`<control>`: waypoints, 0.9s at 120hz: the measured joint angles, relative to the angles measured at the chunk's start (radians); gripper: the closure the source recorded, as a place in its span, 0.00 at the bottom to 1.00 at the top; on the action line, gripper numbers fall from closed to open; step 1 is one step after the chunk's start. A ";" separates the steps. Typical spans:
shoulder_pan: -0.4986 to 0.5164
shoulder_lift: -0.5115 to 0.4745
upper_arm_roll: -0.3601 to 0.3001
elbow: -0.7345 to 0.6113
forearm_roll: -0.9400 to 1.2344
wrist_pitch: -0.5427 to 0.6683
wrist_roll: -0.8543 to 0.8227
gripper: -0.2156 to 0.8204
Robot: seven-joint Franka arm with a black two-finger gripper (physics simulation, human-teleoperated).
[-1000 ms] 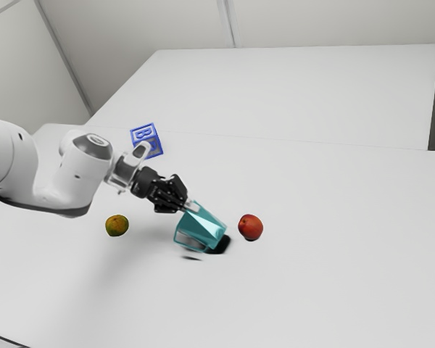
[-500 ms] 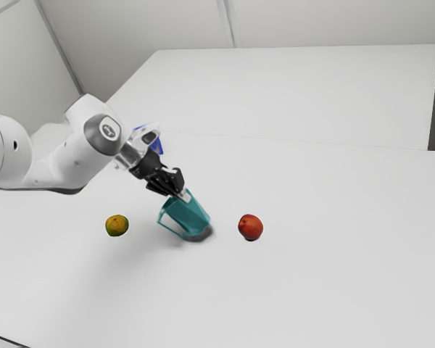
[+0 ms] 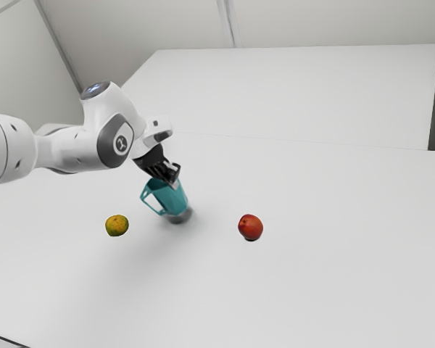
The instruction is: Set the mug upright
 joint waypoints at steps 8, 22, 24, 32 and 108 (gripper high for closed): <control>0.001 -0.002 0.000 0.000 0.029 0.004 -0.027 0.97; -0.016 -0.006 0.014 -0.001 0.064 -0.017 -0.076 0.97; -0.018 -0.007 0.016 -0.001 0.071 -0.022 -0.084 0.97; -0.027 -0.011 0.019 0.000 0.101 -0.046 -0.116 0.97; -0.043 0.006 0.021 -0.002 0.230 -0.141 -0.331 0.97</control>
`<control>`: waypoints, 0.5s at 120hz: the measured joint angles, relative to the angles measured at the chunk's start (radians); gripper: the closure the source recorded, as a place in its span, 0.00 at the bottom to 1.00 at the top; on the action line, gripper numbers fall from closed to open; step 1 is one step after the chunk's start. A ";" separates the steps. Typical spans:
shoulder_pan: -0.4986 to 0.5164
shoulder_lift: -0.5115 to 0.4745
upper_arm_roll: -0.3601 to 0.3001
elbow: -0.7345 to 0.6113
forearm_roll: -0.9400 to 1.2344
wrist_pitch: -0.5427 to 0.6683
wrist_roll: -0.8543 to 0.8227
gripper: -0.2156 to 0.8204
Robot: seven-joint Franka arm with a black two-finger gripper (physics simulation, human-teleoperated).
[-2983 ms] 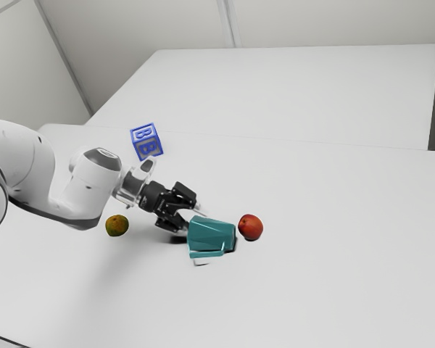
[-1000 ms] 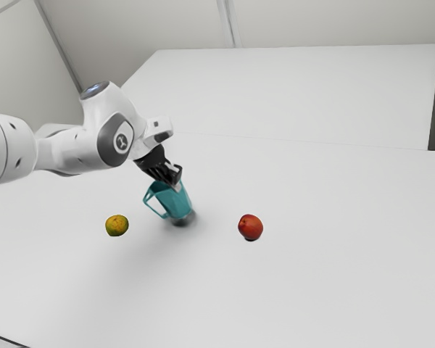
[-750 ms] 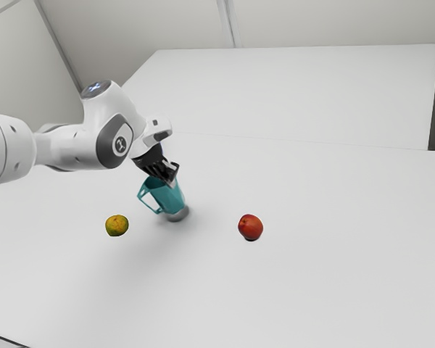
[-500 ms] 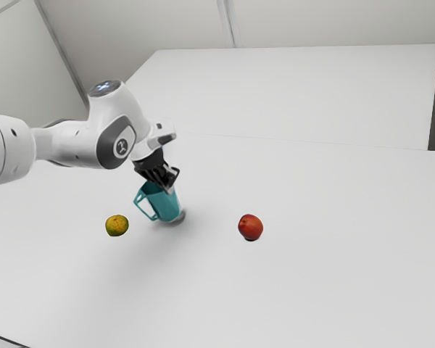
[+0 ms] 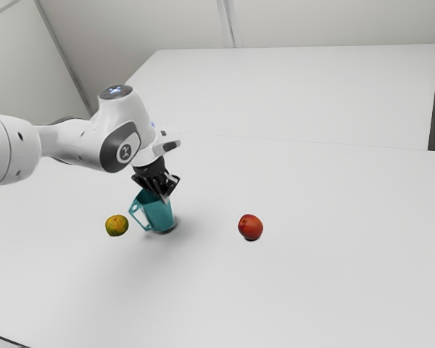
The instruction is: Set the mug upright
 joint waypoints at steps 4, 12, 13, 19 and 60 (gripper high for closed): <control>0.000 0.001 0.000 0.000 0.001 -0.001 -0.007 0.97; 0.001 0.002 0.000 0.001 0.003 -0.002 -0.021 0.97; 0.001 0.003 0.000 0.001 0.003 -0.002 -0.022 0.97; 0.003 0.007 -0.001 0.001 0.003 -0.003 -0.031 0.97; 0.001 0.009 0.000 0.004 0.000 -0.004 -0.070 0.62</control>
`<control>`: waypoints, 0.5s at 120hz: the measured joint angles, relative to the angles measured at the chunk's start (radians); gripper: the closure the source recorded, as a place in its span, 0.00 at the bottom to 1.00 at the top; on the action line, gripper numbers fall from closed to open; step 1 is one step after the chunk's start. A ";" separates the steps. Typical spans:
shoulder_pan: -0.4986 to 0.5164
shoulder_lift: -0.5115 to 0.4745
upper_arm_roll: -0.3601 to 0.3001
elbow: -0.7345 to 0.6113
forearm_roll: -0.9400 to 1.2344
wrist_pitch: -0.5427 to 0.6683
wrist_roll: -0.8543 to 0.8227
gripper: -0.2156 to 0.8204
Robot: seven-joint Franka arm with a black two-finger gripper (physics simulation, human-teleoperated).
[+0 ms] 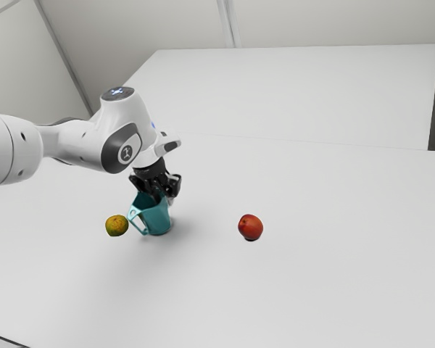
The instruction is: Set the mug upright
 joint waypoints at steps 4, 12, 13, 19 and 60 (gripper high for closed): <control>0.000 0.000 0.000 0.001 0.000 0.000 -0.002 0.56; 0.001 -0.002 0.000 0.011 0.003 -0.001 -0.004 0.46; 0.001 -0.002 0.000 0.013 0.004 -0.002 -0.005 0.45; 0.001 -0.003 0.000 0.026 0.011 -0.005 -0.006 0.40; -0.002 -0.020 0.000 0.089 0.055 -0.054 -0.008 0.25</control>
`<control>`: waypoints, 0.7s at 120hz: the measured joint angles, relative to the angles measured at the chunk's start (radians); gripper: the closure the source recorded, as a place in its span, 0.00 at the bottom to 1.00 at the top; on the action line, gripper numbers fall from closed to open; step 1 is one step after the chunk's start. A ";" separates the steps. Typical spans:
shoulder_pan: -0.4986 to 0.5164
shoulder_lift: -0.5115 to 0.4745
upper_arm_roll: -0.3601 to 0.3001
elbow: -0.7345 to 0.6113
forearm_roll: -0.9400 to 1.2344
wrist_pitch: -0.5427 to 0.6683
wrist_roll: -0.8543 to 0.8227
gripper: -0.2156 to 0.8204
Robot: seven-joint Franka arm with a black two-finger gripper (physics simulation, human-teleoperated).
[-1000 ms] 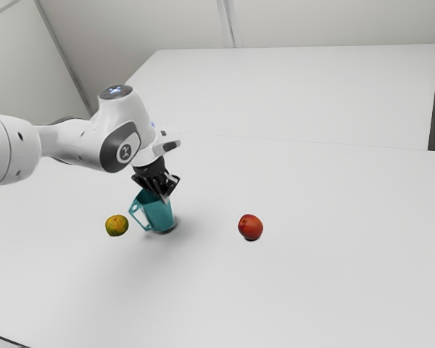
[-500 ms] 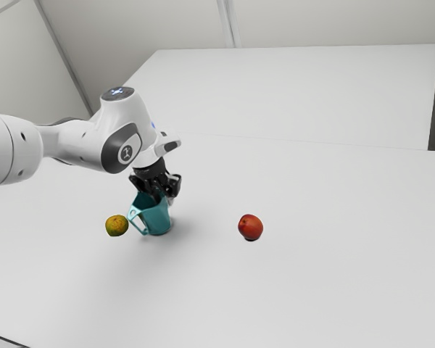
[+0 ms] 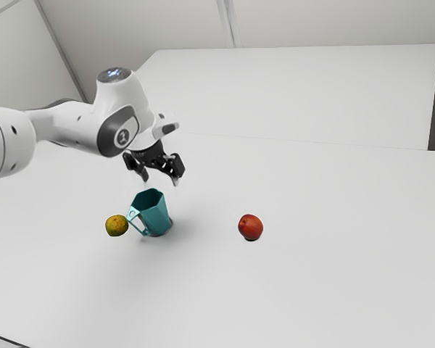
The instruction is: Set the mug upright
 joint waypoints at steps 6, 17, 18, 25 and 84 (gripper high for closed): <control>0.000 -0.002 0.000 0.022 0.007 -0.014 0.004 0.24; 0.003 -0.006 0.000 0.078 0.015 -0.055 0.014 0.23; 0.003 -0.006 0.000 0.084 0.015 -0.060 0.016 0.23; 0.005 -0.012 0.000 0.118 0.018 -0.088 0.027 0.22; 0.020 -0.053 0.016 0.388 0.034 -0.416 0.112 0.21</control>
